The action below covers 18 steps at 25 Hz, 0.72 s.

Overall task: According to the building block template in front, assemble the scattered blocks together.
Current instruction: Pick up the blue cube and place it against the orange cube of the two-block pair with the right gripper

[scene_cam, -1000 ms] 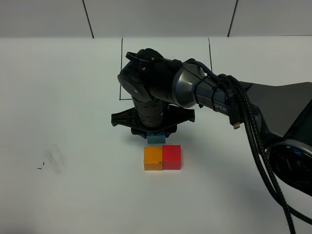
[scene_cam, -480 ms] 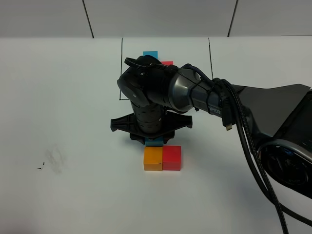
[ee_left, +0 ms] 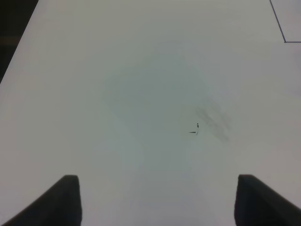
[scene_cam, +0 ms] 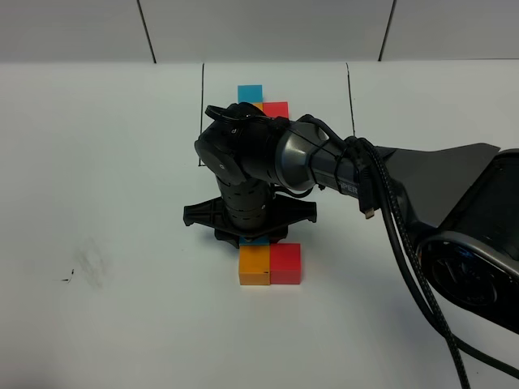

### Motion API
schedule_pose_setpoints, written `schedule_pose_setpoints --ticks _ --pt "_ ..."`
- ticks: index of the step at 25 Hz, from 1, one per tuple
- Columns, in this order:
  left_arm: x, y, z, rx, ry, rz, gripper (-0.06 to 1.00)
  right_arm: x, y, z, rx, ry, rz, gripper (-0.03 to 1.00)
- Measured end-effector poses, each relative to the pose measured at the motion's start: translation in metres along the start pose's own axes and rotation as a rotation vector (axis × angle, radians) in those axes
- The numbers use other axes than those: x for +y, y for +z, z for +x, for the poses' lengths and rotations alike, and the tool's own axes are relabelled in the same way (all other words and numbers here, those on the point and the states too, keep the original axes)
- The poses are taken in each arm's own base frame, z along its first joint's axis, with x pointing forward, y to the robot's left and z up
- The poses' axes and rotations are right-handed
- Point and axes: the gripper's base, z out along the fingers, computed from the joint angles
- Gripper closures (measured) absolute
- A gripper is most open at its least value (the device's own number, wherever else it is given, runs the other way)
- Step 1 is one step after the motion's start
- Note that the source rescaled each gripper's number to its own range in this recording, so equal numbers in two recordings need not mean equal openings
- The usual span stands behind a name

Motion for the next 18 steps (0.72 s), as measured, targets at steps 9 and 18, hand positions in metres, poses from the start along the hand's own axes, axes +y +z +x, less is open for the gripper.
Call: schedule_pose_setpoints --ticks 9,18 --pt "0.0000 0.0000 0.0000 0.000 0.000 0.000 0.27 0.0001 0.0000 -0.0001 -0.001 0.003 -0.001 0.54" --pt "0.0000 0.0000 0.0000 0.000 0.000 0.000 0.27 0.0001 0.0000 -0.0001 -0.001 0.014 -0.001 0.54"
